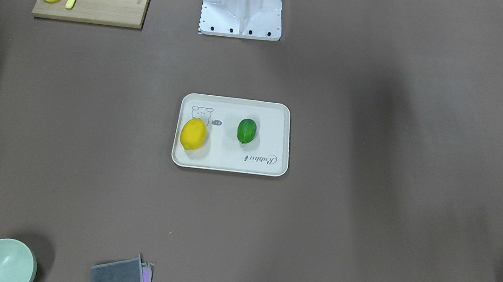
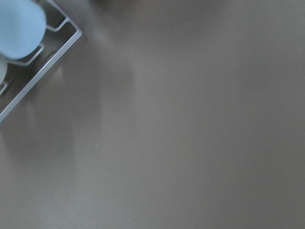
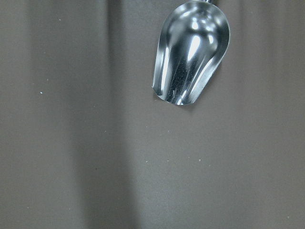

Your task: Place all lemons on tray

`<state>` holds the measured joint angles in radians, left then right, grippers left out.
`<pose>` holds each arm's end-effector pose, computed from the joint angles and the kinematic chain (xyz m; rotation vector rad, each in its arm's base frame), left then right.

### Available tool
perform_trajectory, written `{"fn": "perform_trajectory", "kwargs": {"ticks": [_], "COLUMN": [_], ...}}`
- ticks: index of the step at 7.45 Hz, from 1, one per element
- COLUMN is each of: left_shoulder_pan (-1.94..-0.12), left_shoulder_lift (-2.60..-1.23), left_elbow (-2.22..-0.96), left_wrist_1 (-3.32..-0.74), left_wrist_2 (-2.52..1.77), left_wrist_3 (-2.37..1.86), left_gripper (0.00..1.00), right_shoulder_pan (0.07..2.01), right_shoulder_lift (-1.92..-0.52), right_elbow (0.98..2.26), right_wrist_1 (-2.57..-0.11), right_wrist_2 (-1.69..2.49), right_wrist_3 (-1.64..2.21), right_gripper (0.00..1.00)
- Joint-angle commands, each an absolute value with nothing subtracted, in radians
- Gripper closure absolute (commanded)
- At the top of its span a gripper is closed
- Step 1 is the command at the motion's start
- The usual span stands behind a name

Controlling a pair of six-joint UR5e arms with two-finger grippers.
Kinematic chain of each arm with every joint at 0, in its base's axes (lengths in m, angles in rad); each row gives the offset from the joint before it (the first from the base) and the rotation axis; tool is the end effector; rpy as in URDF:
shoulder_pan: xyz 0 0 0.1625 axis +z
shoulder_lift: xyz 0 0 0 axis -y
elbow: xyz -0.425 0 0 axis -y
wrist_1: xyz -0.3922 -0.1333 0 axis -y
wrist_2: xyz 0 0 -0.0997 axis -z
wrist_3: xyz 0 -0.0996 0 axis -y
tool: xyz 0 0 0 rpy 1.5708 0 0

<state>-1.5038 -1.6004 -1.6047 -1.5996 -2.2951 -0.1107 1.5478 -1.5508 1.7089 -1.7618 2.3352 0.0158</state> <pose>-0.0330 -0.5135 0.6275 0.0237 0.7287 -0.0083 0.0530 -0.4944 0.6008 -0.0461 -0.7636 0.0057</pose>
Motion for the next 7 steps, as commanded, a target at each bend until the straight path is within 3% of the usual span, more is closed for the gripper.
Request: {"fn": "perform_trajectory", "kwargs": {"ticks": [1, 7], "left_shoulder_pan": [-1.647, -1.641], "left_shoulder_lift": [-1.514, -1.479], "left_elbow": [-1.661, -1.669], "left_wrist_1": [-1.624, -1.634], "left_wrist_2": [-2.329, -2.322], "left_wrist_3": [-0.044, -0.046], "left_gripper": [0.02, 0.02], "right_shoulder_pan": [1.552, 1.555], "right_shoulder_lift": [-1.555, -1.569], "right_elbow": [1.707, 1.683], "right_wrist_1": [-1.759, -1.763], "right_wrist_2": [2.336, 2.342], "right_wrist_3": [0.026, 0.029], "right_gripper": [0.01, 0.00]}}
